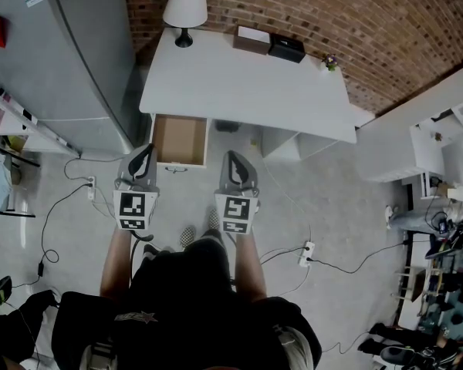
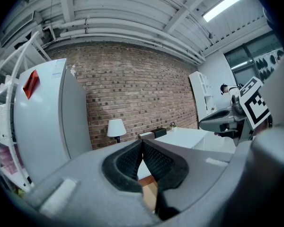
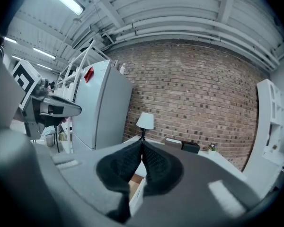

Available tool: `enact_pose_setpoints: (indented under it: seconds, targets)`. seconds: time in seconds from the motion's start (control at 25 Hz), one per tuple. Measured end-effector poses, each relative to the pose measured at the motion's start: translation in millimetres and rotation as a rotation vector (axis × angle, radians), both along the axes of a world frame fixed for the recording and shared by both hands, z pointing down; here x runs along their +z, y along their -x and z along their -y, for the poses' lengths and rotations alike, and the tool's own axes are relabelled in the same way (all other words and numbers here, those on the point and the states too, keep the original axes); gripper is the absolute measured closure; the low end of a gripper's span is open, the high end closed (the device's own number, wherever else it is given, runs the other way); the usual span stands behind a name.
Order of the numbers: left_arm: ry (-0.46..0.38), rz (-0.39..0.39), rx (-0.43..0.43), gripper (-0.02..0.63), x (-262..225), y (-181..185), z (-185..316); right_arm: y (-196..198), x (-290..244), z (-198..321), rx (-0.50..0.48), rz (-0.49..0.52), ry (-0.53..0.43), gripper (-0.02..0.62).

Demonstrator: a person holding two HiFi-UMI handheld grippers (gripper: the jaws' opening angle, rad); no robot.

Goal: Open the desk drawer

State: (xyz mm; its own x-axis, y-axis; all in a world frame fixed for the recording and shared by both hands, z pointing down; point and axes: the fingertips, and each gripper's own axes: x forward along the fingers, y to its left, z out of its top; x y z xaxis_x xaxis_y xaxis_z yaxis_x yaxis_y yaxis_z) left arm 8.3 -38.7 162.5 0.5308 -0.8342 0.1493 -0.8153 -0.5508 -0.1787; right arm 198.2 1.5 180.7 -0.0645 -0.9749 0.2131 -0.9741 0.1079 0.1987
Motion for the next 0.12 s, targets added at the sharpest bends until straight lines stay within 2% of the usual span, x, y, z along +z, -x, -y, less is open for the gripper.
enact_pose_setpoints:
  seconds: [0.12]
  targets:
    - [0.000, -0.002, 0.001, 0.597, -0.4, 1.7, 0.5, 1.5, -2.0, 0.1, 0.001, 0.001, -0.006, 0.589]
